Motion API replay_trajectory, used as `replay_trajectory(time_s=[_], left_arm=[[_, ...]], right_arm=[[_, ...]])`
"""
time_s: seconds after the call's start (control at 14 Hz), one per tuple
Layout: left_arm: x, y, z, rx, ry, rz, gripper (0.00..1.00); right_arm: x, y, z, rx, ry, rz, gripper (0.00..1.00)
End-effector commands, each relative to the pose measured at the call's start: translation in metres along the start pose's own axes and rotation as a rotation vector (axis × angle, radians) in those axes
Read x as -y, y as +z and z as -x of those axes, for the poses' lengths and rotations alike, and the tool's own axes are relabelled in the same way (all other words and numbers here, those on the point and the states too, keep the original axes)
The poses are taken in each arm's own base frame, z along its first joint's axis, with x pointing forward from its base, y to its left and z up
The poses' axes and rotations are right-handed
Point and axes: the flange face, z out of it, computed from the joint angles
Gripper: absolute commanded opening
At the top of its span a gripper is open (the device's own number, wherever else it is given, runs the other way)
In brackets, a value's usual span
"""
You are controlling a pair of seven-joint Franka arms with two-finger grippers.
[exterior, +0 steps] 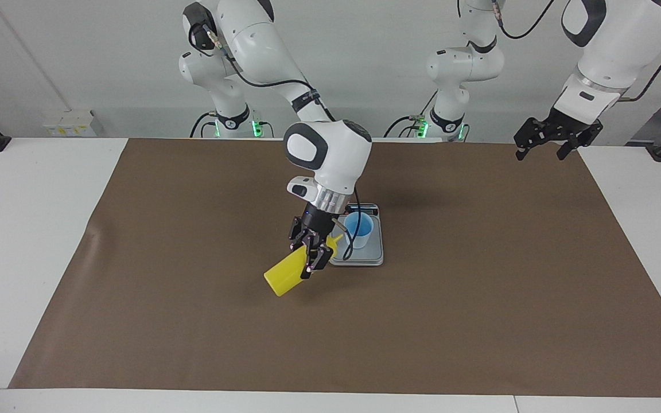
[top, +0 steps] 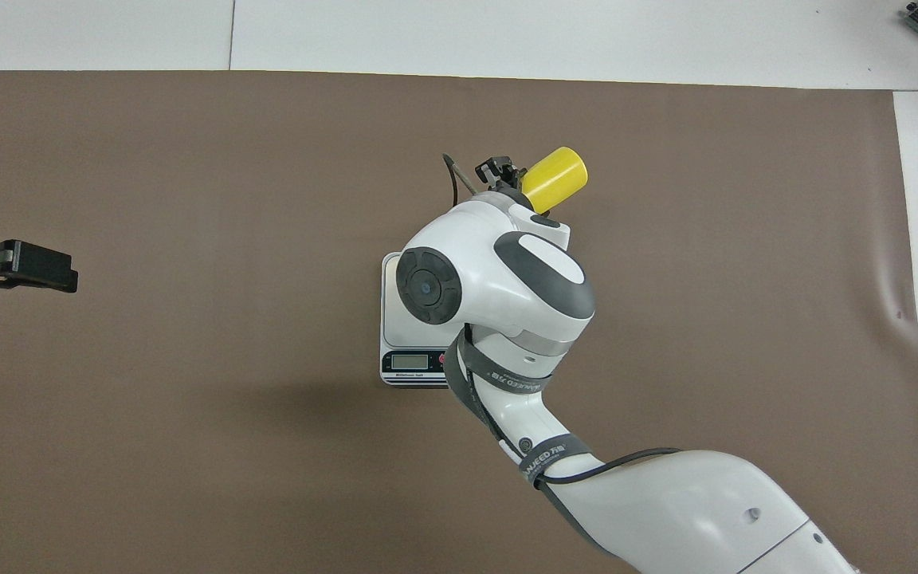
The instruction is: Pour seasoning into cup on scale with both arms
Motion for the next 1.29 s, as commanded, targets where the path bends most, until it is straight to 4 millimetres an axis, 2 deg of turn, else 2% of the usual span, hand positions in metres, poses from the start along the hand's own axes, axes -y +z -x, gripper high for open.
replay_trajectory(time_s=[0.0,0.43,0.71,0.79,1.21], left_arm=[[0.003,-0.003,0.007,0.002,0.001,0.007,1.00],[0.003,-0.003,0.007,0.002,0.001,0.007,1.00],[0.003,-0.003,0.007,0.002,0.001,0.007,1.00],[0.003,-0.003,0.007,0.002,0.001,0.007,1.00],[0.003,-0.003,0.007,0.002,0.001,0.007,1.00]], right_arm=[[0.004,-0.003,0.001,-0.058,-0.002,0.018,0.00],[0.003,-0.019,0.023,-0.107,-0.070,-0.020,0.00],[-0.002,-0.020,0.028,-0.158,-0.109,-0.019,0.00],[-0.003,-0.027,0.036,-0.159,-0.119,-0.025,0.00],[-0.003,-0.027,0.037,-0.236,-0.175,-0.057,0.00]])
